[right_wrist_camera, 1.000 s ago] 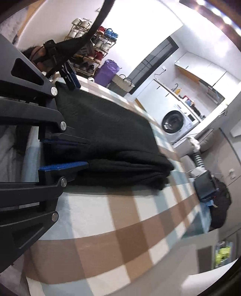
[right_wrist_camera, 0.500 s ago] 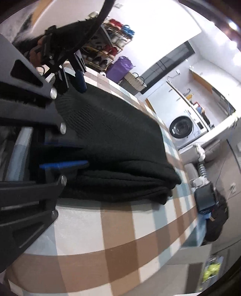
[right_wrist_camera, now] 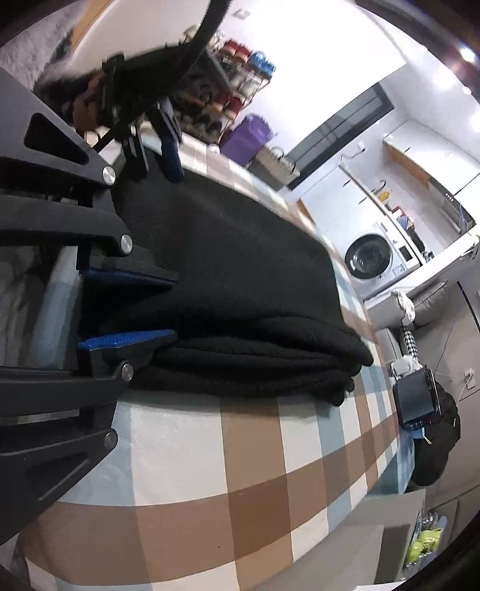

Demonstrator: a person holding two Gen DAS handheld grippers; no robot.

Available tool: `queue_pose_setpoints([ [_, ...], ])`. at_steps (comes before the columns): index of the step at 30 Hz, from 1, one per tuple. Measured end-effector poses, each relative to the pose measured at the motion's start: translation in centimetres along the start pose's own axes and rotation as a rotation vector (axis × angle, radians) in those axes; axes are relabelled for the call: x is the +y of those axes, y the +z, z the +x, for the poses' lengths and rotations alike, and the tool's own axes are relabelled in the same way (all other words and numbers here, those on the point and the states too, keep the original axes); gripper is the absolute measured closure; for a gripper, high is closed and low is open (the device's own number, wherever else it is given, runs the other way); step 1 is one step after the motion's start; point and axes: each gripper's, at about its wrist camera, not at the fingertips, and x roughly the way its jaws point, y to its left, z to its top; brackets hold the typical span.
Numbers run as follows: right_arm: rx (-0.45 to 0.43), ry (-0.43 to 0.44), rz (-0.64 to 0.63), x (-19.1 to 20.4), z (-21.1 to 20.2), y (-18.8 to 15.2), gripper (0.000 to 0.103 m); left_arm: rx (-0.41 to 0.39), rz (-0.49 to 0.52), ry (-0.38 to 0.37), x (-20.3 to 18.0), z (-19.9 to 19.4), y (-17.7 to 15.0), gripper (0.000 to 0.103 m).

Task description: Fold small clothes

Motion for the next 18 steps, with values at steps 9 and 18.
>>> queue_pose_setpoints([
  [9,-0.049,0.016,-0.017,0.0,-1.6,-0.3,0.094,-0.006,0.004,-0.003,0.1,-0.3,-0.5,0.036],
  [18,-0.012,0.020,-0.002,-0.2,-0.9,-0.4,0.086,-0.003,0.005,0.003,0.0,-0.4,-0.6,0.036],
])
